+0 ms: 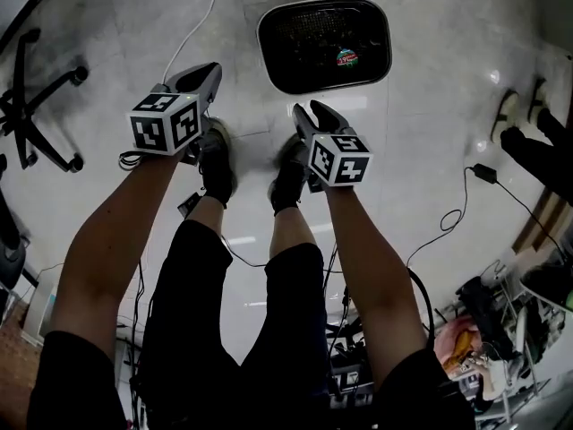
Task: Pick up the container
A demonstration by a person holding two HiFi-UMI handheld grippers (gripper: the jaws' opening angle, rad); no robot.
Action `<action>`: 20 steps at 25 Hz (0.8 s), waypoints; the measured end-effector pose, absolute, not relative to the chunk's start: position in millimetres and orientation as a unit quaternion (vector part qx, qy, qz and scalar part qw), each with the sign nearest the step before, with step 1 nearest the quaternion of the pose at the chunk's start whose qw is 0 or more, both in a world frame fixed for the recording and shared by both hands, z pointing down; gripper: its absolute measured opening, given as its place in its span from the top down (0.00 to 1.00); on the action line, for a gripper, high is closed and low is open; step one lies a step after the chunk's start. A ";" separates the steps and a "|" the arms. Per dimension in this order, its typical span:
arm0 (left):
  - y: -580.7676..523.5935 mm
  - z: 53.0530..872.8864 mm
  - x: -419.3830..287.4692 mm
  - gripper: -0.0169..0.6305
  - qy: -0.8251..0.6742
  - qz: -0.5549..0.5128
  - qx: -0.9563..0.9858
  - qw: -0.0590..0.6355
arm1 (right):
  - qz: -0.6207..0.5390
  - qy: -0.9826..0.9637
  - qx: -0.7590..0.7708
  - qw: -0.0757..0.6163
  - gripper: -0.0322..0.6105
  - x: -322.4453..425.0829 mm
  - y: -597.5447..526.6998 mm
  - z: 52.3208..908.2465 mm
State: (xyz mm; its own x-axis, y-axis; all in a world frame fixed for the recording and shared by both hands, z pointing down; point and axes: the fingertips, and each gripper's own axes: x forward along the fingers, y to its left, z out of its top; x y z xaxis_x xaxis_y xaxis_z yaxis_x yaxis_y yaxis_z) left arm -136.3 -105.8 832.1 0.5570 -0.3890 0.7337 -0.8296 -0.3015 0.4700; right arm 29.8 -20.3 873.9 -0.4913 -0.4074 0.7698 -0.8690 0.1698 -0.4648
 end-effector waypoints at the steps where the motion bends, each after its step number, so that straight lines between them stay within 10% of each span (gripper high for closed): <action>1: -105.8 836.8 -135.3 0.96 -0.396 0.252 0.766 0.438 | 0.472 -0.722 0.444 0.244 0.77 29.6 -21.2 880.2; 20: -107.1 903.9 -108.7 0.96 -0.370 0.257 0.768 0.455 | 0.492 -0.720 0.440 0.216 0.67 28.4 -30.0 945.0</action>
